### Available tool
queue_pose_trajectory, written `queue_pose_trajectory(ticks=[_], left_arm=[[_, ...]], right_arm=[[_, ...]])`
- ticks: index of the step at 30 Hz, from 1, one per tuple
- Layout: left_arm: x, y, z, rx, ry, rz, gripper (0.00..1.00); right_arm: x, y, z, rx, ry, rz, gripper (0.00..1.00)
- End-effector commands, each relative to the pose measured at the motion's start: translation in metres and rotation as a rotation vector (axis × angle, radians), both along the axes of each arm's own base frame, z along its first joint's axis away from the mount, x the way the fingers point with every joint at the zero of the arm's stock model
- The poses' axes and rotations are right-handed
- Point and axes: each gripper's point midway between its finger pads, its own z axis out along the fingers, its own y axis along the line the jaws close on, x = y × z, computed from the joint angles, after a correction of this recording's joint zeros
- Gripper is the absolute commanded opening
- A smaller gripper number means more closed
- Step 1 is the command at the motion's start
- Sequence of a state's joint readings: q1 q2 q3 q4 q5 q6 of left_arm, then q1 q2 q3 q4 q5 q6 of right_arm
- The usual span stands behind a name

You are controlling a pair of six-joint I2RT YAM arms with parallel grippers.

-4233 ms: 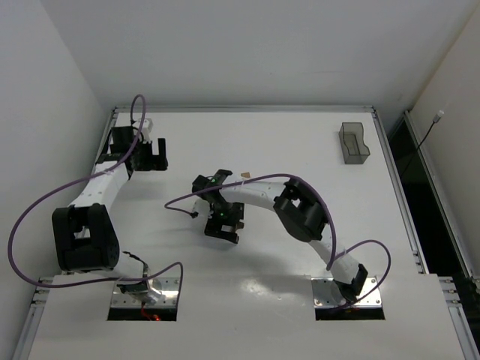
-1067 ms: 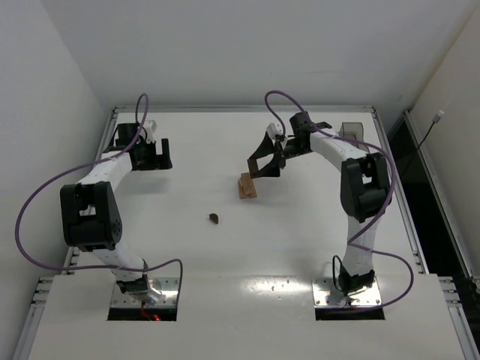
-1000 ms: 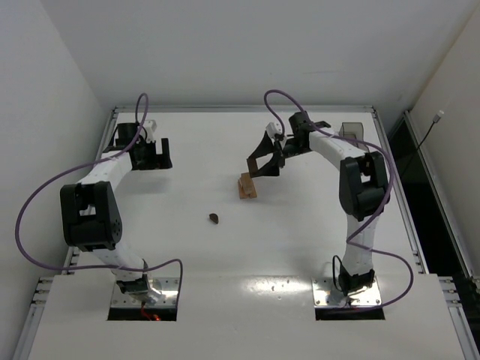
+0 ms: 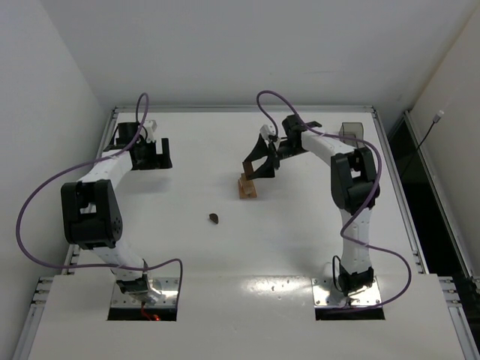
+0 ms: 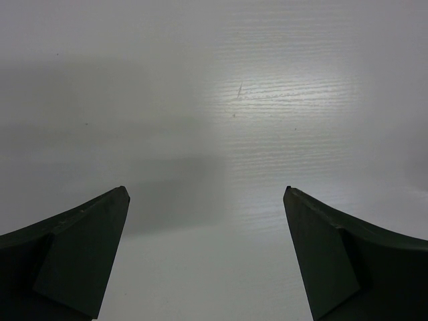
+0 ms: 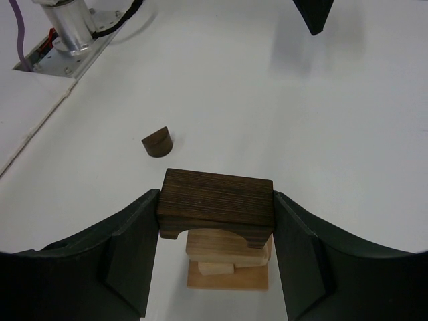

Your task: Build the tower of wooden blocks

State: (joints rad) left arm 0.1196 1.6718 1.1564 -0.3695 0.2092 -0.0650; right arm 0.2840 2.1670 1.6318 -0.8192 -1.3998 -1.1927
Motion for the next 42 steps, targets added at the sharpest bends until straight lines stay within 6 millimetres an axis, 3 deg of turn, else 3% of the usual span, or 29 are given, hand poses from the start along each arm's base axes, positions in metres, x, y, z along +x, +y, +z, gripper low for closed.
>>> queue_pose_trajectory(ticks=[1, 32, 42], left_arm=[[0.014, 0.007, 0.015, 0.001, -0.047, 0.022, 1.00], [0.014, 0.007, 0.006, -0.002, -0.019, 0.022, 1.00], [0.017, 0.007, 0.002, -0.003, -0.010, 0.022, 1.00]], right_arm=[[0.002, 0.012, 0.039, 0.214, -0.051, 0.054, 0.00], [0.000, 0.016, 0.012, 0.199, 0.004, 0.056, 0.05], [0.004, 0.017, 0.012, 0.200, 0.003, 0.056, 0.14]])
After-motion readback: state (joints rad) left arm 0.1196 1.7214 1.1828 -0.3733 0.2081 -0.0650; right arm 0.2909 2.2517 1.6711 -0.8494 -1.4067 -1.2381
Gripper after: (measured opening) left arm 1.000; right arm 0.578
